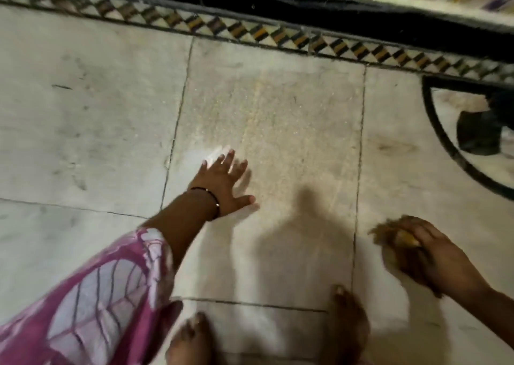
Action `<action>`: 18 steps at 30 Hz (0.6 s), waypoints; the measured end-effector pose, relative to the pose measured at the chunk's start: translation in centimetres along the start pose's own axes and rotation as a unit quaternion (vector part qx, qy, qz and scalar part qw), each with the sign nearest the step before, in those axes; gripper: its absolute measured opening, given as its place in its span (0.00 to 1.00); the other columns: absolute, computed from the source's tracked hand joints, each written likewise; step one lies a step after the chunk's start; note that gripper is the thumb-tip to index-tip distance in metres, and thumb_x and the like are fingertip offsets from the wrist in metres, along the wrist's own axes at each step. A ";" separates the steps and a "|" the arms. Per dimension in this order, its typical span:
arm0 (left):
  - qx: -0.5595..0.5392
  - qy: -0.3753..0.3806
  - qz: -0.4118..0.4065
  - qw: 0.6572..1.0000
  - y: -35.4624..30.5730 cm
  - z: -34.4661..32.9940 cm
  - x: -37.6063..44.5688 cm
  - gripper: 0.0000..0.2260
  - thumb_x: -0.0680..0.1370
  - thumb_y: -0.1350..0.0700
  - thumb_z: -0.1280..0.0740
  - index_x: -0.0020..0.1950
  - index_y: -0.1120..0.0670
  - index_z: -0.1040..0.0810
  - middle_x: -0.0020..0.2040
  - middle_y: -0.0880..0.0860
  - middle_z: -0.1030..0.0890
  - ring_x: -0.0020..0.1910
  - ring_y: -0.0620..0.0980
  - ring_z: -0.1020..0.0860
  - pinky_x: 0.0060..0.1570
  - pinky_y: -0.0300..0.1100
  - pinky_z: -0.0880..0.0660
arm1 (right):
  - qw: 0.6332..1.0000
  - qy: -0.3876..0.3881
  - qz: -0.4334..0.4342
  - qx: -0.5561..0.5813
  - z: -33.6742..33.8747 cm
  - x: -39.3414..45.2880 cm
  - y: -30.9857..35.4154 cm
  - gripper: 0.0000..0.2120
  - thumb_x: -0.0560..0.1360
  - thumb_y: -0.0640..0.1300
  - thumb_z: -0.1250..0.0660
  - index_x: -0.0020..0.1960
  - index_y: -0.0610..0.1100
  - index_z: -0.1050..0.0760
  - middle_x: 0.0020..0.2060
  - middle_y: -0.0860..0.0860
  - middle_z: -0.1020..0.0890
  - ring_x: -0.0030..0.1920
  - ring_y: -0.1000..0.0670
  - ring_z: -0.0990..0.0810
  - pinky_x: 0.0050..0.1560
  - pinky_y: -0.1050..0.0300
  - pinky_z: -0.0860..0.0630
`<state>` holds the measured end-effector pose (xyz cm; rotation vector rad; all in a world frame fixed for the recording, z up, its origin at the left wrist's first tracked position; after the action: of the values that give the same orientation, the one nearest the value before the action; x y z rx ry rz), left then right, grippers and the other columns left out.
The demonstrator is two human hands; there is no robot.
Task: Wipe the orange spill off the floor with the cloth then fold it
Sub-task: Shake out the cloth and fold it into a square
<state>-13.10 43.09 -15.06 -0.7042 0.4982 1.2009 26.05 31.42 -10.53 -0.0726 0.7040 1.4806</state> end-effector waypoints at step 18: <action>-0.704 -0.024 -0.003 0.710 -22.3 31.1 -53.6 0.07 0.79 0.47 0.39 0.51 0.47 0.24 0.48 0.48 0.20 0.48 0.49 0.22 0.45 0.43 0.25 | 0.901 -0.148 0.102 0.394 36.1 -35.7 39.7 0.24 0.77 0.43 0.41 0.64 0.70 0.36 0.71 0.53 0.32 0.71 0.54 0.34 0.72 0.49 0.37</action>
<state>-8.24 25.71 48.26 -1.9474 -0.6435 1.4649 5.81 21.62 49.83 0.8539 1.0288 1.2615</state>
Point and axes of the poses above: each hand's wrist, its own x-axis towards the middle knuckle, its own z-axis out of the back of the hand, y = z × x, the point moved 2 cm from there along x, towards the middle knuckle
